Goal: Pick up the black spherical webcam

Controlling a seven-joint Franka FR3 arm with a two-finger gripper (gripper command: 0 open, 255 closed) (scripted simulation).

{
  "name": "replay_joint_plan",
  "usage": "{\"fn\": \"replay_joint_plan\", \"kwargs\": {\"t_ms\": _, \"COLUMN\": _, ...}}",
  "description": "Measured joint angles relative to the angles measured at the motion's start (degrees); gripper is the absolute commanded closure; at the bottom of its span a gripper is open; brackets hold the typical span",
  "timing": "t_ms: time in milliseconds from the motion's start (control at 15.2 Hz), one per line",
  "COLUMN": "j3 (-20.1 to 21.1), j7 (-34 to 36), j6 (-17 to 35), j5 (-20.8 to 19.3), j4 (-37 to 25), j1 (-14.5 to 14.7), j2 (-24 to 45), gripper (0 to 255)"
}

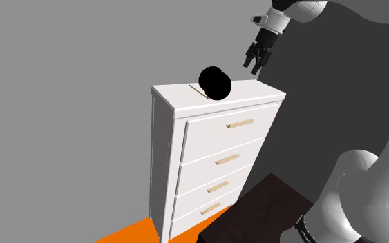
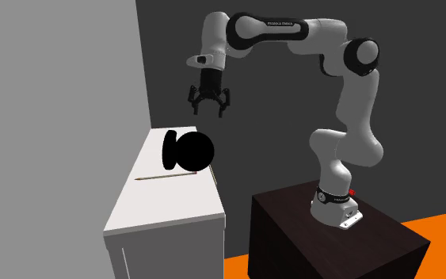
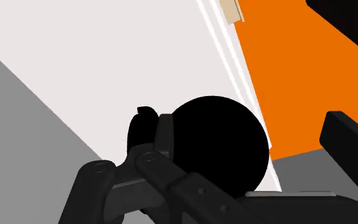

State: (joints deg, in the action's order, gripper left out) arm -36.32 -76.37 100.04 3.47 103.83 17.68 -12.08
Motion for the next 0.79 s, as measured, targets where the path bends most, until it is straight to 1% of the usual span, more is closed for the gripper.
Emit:
{"fn": "replay_joint_plan", "kwargs": {"t_ms": 66, "j3": -1.92, "j7": -4.84, "j6": -1.13, "j5": 2.46, "j4": -3.44, "j1": 0.61, "j2": 3.72, "gripper": 0}}
{"fn": "replay_joint_plan", "kwargs": {"t_ms": 198, "j3": -4.40, "j7": -14.07, "j6": -3.21, "j5": 7.61, "j4": -9.43, "j1": 0.91, "j2": 10.86, "gripper": 0}}
{"fn": "replay_joint_plan", "kwargs": {"t_ms": 330, "j3": -5.50, "j7": -22.51, "j6": -6.78, "j5": 12.59, "j4": -16.36, "j1": -0.34, "j2": 17.66, "gripper": 0}}
{"fn": "replay_joint_plan", "kwargs": {"t_ms": 462, "j3": -5.17, "j7": -29.99, "j6": -10.43, "j5": 17.72, "j4": -24.17, "j1": -2.96, "j2": 25.17, "gripper": 0}}
{"fn": "replay_joint_plan", "kwargs": {"t_ms": 528, "j3": -4.50, "j7": -33.15, "j6": -12.02, "j5": 19.58, "j4": -27.45, "j1": -4.24, "j2": 28.10, "gripper": 0}}
{"fn": "replay_joint_plan", "kwargs": {"t_ms": 594, "j3": -3.73, "j7": -36.23, "j6": -14.33, "j5": 21.64, "j4": -32.08, "j1": -6.24, "j2": 31.59, "gripper": 0}}
{"fn": "replay_joint_plan", "kwargs": {"t_ms": 660, "j3": -3.14, "j7": -37.97, "j6": -15.97, "j5": 22.82, "j4": -35.06, "j1": -7.53, "j2": 33.63, "gripper": 0}}
{"fn": "replay_joint_plan", "kwargs": {"t_ms": 726, "j3": -2.80, "j7": -39.02, "j6": -16.24, "j5": 23.38, "j4": -35.97, "j1": -8.10, "j2": 34.64, "gripper": 0}}
{"fn": "replay_joint_plan", "kwargs": {"t_ms": 792, "j3": -2.64, "j7": -39.49, "j6": -15.83, "j5": 23.44, "j4": -35.59, "j1": -8.00, "j2": 34.80, "gripper": 0}}
